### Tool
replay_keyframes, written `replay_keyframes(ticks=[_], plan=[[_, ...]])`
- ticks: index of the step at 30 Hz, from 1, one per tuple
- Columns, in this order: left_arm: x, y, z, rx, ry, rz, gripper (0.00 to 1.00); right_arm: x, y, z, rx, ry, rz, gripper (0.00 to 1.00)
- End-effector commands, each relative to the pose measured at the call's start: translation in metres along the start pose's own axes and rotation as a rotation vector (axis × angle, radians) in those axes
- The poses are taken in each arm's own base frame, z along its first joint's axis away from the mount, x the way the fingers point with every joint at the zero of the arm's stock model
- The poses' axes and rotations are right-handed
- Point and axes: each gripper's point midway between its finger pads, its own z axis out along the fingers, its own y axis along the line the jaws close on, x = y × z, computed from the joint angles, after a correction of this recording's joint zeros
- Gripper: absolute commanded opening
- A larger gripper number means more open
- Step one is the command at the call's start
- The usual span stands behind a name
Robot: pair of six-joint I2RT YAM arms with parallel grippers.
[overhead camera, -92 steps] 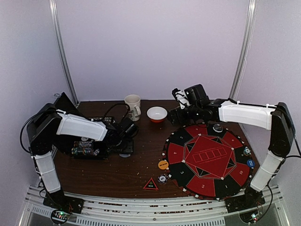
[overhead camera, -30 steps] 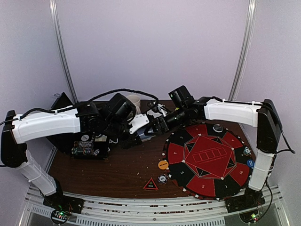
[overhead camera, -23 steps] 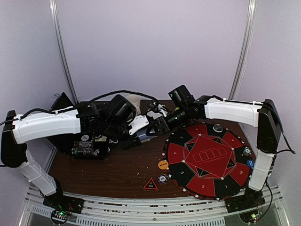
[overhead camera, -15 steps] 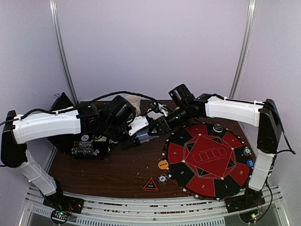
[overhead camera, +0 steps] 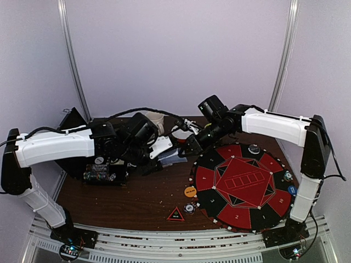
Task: Distribute texas hold em gaming equipment
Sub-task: Pick up the poker card from the face-down deck piles, then distribute the poker card in the big blind area.
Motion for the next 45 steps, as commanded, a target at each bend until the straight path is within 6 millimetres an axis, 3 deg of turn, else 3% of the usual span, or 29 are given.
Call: replay_keyframes(ticks=[1,4,7,12,17,24,31,41,45], plan=[[-0.01,0.004,-0.008,-0.024,-0.055,0.001,0.45,-0.009,-0.002,-0.032,0.028,-0.032,0.006,0.0],[-0.009,0.005,-0.008,-0.032,-0.052,0.002,0.45,-0.021,-0.009,-0.062,0.028,-0.107,0.028,0.0],[-0.01,0.006,-0.006,-0.039,-0.056,0.006,0.46,-0.033,-0.03,-0.097,0.119,-0.213,0.056,0.0],[-0.015,0.006,-0.001,-0.044,-0.068,0.017,0.46,-0.031,-0.068,-0.145,0.243,-0.326,0.152,0.0],[-0.02,0.006,0.001,-0.043,-0.089,0.032,0.46,-0.023,-0.097,-0.177,0.303,-0.402,0.246,0.0],[-0.021,0.004,0.003,-0.029,-0.095,0.064,0.46,0.032,-0.158,-0.213,0.489,-0.359,0.429,0.0],[-0.021,0.018,0.01,-0.037,-0.114,0.063,0.46,0.088,-0.193,-0.251,0.631,-0.366,0.608,0.0],[-0.009,0.047,0.015,-0.087,-0.162,0.027,0.46,0.18,-0.215,-0.302,0.835,-0.351,0.83,0.0],[-0.003,0.051,0.018,-0.097,-0.167,0.037,0.46,0.198,-0.218,-0.305,0.856,-0.336,0.888,0.0]])
